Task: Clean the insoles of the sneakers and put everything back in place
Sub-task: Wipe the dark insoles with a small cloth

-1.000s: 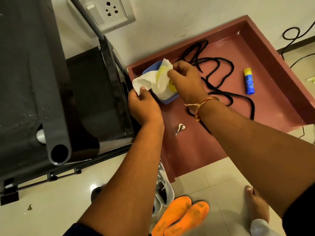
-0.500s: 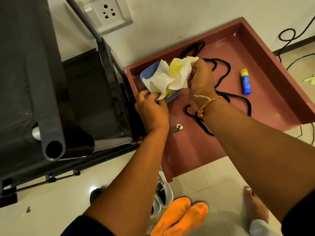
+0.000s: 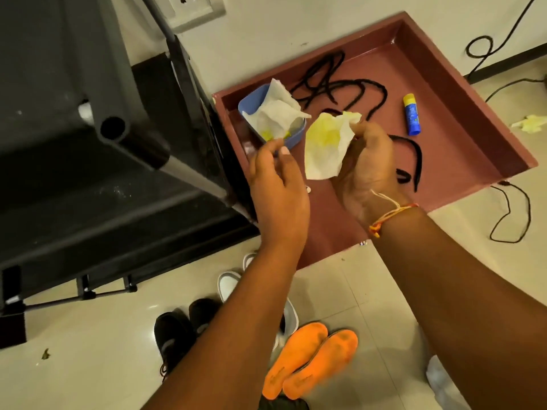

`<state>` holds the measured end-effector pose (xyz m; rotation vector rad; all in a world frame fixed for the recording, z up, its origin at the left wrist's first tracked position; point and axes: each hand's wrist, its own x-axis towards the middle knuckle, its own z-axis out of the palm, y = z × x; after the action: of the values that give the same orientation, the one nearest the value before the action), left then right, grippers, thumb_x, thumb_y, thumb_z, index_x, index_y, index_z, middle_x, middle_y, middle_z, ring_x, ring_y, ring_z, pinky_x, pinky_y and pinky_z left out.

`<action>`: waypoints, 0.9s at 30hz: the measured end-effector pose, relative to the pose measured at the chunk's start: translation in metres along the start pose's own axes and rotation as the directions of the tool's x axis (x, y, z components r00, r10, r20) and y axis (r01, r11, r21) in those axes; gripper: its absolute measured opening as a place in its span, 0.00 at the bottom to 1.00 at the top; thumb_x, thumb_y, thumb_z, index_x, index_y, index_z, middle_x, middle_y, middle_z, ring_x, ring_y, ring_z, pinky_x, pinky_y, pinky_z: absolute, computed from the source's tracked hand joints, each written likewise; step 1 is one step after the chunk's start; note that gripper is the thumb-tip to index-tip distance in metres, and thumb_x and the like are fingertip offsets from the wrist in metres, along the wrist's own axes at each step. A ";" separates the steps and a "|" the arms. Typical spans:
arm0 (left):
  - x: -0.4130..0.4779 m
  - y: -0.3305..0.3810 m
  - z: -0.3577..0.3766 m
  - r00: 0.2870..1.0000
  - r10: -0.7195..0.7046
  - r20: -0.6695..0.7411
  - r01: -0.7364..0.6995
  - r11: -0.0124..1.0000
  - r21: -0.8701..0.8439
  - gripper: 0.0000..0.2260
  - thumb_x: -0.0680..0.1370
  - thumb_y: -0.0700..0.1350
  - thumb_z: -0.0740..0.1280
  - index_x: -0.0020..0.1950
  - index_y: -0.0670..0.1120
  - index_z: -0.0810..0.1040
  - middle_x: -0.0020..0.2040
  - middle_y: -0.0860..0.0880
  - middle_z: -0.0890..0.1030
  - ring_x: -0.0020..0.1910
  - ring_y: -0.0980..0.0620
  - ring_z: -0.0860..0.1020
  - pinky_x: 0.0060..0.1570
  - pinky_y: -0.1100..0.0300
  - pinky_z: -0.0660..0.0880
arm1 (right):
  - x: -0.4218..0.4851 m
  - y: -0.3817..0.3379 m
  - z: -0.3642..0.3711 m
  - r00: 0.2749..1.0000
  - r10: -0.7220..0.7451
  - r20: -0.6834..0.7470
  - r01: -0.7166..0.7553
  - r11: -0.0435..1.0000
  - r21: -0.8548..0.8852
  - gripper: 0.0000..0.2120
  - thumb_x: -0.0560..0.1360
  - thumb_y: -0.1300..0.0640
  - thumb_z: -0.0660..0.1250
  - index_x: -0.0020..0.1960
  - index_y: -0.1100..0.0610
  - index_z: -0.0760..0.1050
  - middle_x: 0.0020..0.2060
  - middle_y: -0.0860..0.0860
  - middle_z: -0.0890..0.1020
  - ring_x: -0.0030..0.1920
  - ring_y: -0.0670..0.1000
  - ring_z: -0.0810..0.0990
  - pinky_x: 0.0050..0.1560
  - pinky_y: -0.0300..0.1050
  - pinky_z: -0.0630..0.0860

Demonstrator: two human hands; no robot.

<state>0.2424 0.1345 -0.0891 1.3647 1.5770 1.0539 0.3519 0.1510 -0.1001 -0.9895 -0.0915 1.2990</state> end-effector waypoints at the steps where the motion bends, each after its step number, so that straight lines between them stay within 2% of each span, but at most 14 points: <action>1: -0.014 0.003 -0.006 0.996 -0.063 0.058 0.069 0.992 -0.105 0.09 0.85 0.48 0.61 0.60 0.48 0.78 0.54 0.54 0.80 0.50 0.66 0.78 0.48 0.72 0.75 | -0.011 0.006 -0.006 1.000 0.003 0.021 -0.003 1.000 0.003 0.11 0.78 0.56 0.59 0.46 0.54 0.80 0.43 0.52 0.81 0.44 0.52 0.80 0.47 0.47 0.76; 3: -0.041 -0.002 -0.020 0.972 -0.154 0.175 0.192 0.957 -0.220 0.10 0.83 0.51 0.63 0.60 0.48 0.79 0.52 0.54 0.83 0.52 0.61 0.81 0.52 0.62 0.80 | -0.039 0.020 -0.018 0.998 0.011 0.058 -0.007 0.998 -0.062 0.10 0.78 0.56 0.59 0.46 0.54 0.79 0.44 0.53 0.82 0.45 0.53 0.80 0.50 0.50 0.74; 5: -0.066 -0.015 -0.036 0.948 -0.219 0.230 0.275 0.927 -0.254 0.10 0.81 0.49 0.67 0.60 0.47 0.80 0.53 0.49 0.84 0.54 0.52 0.83 0.56 0.51 0.81 | -0.067 0.036 -0.028 0.994 0.033 0.109 -0.020 0.993 -0.121 0.09 0.77 0.57 0.58 0.50 0.56 0.77 0.49 0.57 0.81 0.50 0.56 0.78 0.55 0.54 0.73; 7: -0.088 -0.028 -0.053 0.940 -0.249 0.232 0.306 0.917 -0.255 0.07 0.80 0.46 0.70 0.57 0.46 0.81 0.51 0.47 0.85 0.51 0.48 0.84 0.54 0.49 0.82 | -0.093 0.049 -0.035 0.989 0.062 0.132 -0.041 0.987 -0.154 0.10 0.77 0.59 0.58 0.53 0.59 0.75 0.51 0.59 0.79 0.51 0.57 0.78 0.54 0.53 0.76; 9: -0.111 -0.040 -0.072 0.941 -0.269 0.204 0.320 0.904 -0.285 0.06 0.78 0.44 0.72 0.53 0.43 0.82 0.47 0.46 0.86 0.45 0.48 0.84 0.48 0.54 0.82 | -0.120 0.061 -0.039 0.982 0.093 0.164 -0.065 0.984 -0.169 0.13 0.79 0.61 0.55 0.60 0.63 0.73 0.51 0.60 0.81 0.50 0.57 0.81 0.50 0.50 0.80; 11: -0.132 -0.051 -0.088 0.940 -0.301 0.158 0.337 0.888 -0.312 0.07 0.77 0.43 0.74 0.51 0.41 0.81 0.43 0.45 0.84 0.39 0.50 0.81 0.42 0.55 0.80 | -0.145 0.072 -0.043 0.974 0.127 0.190 -0.093 0.980 -0.178 0.14 0.80 0.60 0.54 0.59 0.62 0.75 0.51 0.60 0.83 0.49 0.56 0.83 0.49 0.49 0.81; 13: -0.156 -0.060 -0.107 0.940 -0.322 0.109 0.340 0.880 -0.331 0.07 0.76 0.42 0.75 0.49 0.41 0.80 0.45 0.41 0.85 0.43 0.45 0.83 0.46 0.50 0.82 | -0.174 0.084 -0.047 0.965 0.153 0.211 -0.101 0.966 -0.238 0.13 0.82 0.54 0.57 0.57 0.59 0.77 0.50 0.57 0.84 0.48 0.55 0.84 0.49 0.51 0.81; 15: -0.183 -0.062 -0.127 0.940 -0.333 0.071 0.335 0.868 -0.366 0.07 0.75 0.42 0.75 0.49 0.42 0.80 0.47 0.39 0.85 0.48 0.40 0.84 0.52 0.43 0.82 | -0.206 0.093 -0.054 0.954 0.164 0.251 -0.054 0.917 -0.394 0.16 0.81 0.50 0.62 0.62 0.60 0.76 0.54 0.56 0.84 0.52 0.56 0.84 0.51 0.56 0.81; 16: -0.196 -0.063 -0.136 0.943 -0.328 0.066 0.327 0.862 -0.389 0.07 0.76 0.42 0.75 0.49 0.42 0.80 0.48 0.39 0.85 0.50 0.41 0.84 0.54 0.42 0.81 | -0.221 0.098 -0.059 0.949 0.169 0.267 -0.023 0.878 -0.477 0.17 0.80 0.51 0.66 0.65 0.59 0.74 0.56 0.56 0.84 0.54 0.57 0.84 0.51 0.58 0.82; 18: -0.230 -0.057 -0.157 0.949 -0.306 0.072 0.306 0.844 -0.441 0.07 0.77 0.43 0.74 0.52 0.43 0.80 0.49 0.41 0.86 0.52 0.41 0.84 0.55 0.43 0.81 | -0.261 0.100 -0.065 0.946 0.151 0.287 0.043 0.819 -0.572 0.18 0.79 0.56 0.69 0.67 0.58 0.73 0.56 0.56 0.83 0.52 0.55 0.85 0.46 0.53 0.83; 20: -0.267 -0.049 -0.176 0.947 -0.308 0.094 0.314 0.813 -0.490 0.08 0.79 0.45 0.71 0.55 0.42 0.81 0.51 0.42 0.86 0.54 0.42 0.84 0.57 0.44 0.81 | -0.306 0.098 -0.069 0.950 0.125 0.286 0.059 0.828 -0.558 0.14 0.80 0.60 0.67 0.65 0.60 0.75 0.54 0.58 0.84 0.49 0.54 0.85 0.43 0.48 0.83; 24: -0.336 -0.035 -0.205 0.896 -0.428 0.116 0.399 0.664 -0.633 0.07 0.81 0.45 0.68 0.54 0.42 0.80 0.51 0.42 0.85 0.50 0.46 0.84 0.51 0.53 0.82 | -0.387 0.096 -0.082 0.966 0.124 0.226 -0.009 0.892 -0.451 0.08 0.81 0.60 0.64 0.59 0.57 0.76 0.55 0.59 0.83 0.48 0.54 0.84 0.48 0.51 0.83; 26: -0.362 -0.030 -0.216 0.871 -0.466 0.157 0.430 0.568 -0.702 0.05 0.82 0.43 0.67 0.54 0.42 0.80 0.52 0.42 0.85 0.50 0.47 0.84 0.49 0.55 0.81 | -0.416 0.100 -0.091 0.971 0.118 0.209 -0.012 0.893 -0.450 0.07 0.81 0.59 0.65 0.59 0.52 0.74 0.57 0.56 0.82 0.49 0.53 0.83 0.53 0.55 0.80; 27: -0.375 -0.029 -0.220 0.863 -0.474 0.175 0.435 0.522 -0.734 0.06 0.82 0.43 0.67 0.56 0.42 0.79 0.53 0.41 0.85 0.51 0.46 0.84 0.50 0.54 0.81 | -0.430 0.100 -0.095 0.971 0.111 0.210 0.001 0.881 -0.473 0.09 0.81 0.60 0.65 0.59 0.50 0.73 0.57 0.55 0.81 0.48 0.53 0.82 0.52 0.54 0.79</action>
<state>0.0708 -0.2602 -0.0241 0.3057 1.1750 1.1984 0.1902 -0.2640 -0.0269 -1.2521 -0.5891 1.4774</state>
